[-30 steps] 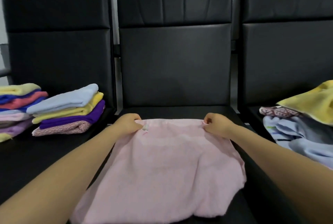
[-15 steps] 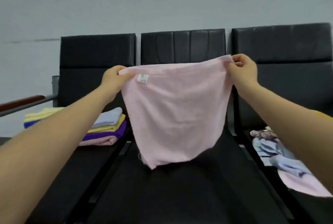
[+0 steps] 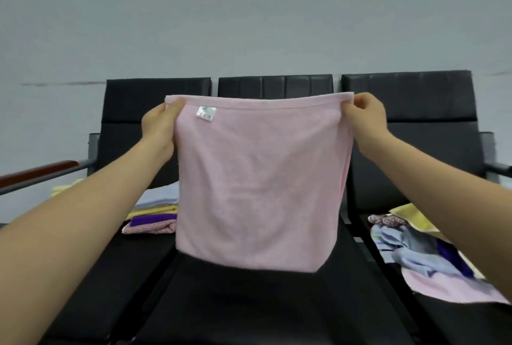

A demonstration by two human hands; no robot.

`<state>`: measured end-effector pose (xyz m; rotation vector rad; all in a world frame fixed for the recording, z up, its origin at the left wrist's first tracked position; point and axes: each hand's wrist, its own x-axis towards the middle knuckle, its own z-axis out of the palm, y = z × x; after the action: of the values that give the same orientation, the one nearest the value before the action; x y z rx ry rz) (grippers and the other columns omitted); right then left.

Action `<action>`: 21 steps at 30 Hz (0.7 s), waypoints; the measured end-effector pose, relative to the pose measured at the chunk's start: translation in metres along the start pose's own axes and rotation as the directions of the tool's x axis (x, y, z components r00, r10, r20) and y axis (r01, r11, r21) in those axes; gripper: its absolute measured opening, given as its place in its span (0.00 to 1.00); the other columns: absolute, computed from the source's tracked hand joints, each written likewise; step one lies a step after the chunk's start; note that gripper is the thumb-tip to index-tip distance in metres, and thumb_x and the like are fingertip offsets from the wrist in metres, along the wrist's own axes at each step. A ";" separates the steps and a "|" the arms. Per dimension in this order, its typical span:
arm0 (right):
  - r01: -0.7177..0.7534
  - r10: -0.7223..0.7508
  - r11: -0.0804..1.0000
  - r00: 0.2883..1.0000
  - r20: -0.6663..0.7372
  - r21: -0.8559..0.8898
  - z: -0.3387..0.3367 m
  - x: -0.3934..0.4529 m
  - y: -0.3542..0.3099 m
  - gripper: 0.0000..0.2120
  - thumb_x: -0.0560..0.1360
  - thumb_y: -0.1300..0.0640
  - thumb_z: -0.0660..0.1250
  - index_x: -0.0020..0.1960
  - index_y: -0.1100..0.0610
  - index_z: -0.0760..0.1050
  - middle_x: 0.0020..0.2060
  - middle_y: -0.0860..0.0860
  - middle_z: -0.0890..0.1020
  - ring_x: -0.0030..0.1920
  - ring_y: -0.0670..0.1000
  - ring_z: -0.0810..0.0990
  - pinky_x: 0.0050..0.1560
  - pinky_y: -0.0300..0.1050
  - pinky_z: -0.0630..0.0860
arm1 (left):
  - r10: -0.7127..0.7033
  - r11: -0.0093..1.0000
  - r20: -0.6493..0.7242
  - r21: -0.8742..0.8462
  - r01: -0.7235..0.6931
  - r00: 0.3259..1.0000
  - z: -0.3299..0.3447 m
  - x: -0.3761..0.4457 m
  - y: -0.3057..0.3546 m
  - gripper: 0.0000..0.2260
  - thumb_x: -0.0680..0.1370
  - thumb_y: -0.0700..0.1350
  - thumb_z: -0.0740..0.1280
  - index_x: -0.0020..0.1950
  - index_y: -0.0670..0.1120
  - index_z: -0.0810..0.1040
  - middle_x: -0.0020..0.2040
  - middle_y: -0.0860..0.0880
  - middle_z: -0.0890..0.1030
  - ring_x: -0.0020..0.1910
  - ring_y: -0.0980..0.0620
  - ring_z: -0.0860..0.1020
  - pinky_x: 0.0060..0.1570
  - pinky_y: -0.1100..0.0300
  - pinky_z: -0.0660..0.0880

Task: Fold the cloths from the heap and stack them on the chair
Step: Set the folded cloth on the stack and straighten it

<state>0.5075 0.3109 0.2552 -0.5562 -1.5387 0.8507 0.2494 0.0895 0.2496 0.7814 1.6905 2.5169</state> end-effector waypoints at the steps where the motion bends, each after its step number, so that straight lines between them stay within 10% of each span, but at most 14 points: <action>1: -0.017 0.018 1.000 1.000 -0.012 0.019 0.000 0.001 -0.001 0.04 0.78 0.57 0.62 0.47 0.56 0.73 0.38 0.46 0.75 0.39 0.45 0.72 0.40 0.39 0.70 | 0.010 1.000 0.003 0.016 -0.010 1.000 0.001 0.000 0.000 0.06 0.76 0.48 0.70 0.39 0.50 0.78 0.41 0.53 0.79 0.42 0.54 0.77 0.47 0.59 0.75; 7: -0.136 0.149 0.965 0.988 0.039 -0.225 0.011 0.004 0.048 0.05 0.75 0.61 0.62 0.46 0.59 0.76 0.37 0.50 0.77 0.39 0.50 0.74 0.35 0.43 0.70 | -0.093 0.915 0.058 0.399 0.062 0.994 -0.002 0.007 -0.050 0.04 0.77 0.48 0.67 0.44 0.49 0.76 0.43 0.50 0.77 0.43 0.49 0.76 0.45 0.59 0.72; 11: -0.167 0.315 0.799 0.935 0.165 -0.578 0.017 -0.015 0.119 0.06 0.75 0.61 0.64 0.41 0.56 0.78 0.37 0.53 0.79 0.37 0.52 0.76 0.33 0.42 0.69 | -0.193 0.684 0.142 0.729 0.030 0.971 -0.014 0.011 -0.126 0.09 0.77 0.47 0.65 0.38 0.47 0.76 0.38 0.48 0.77 0.40 0.48 0.75 0.40 0.58 0.70; 15: -0.373 0.492 0.756 0.865 0.092 -0.538 0.038 -0.034 0.190 0.08 0.75 0.63 0.63 0.39 0.60 0.78 0.35 0.56 0.82 0.36 0.55 0.81 0.37 0.46 0.79 | -0.288 0.582 0.095 0.808 0.095 0.953 -0.011 0.016 -0.194 0.13 0.76 0.45 0.64 0.32 0.45 0.72 0.31 0.45 0.74 0.32 0.46 0.73 0.32 0.59 0.68; 21: -0.462 0.523 0.787 0.851 0.043 -0.409 0.066 -0.044 0.254 0.15 0.75 0.63 0.64 0.61 0.60 0.76 0.47 0.55 0.81 0.45 0.55 0.81 0.50 0.49 0.79 | -0.285 0.512 0.031 0.850 0.125 0.958 0.001 0.048 -0.251 0.06 0.77 0.39 0.64 0.50 0.37 0.78 0.49 0.38 0.81 0.50 0.39 0.80 0.45 0.52 0.76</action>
<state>0.4177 0.4202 0.0297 -1.2551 -1.7459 1.0049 0.1422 0.2081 0.0503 0.6860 2.7269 1.2837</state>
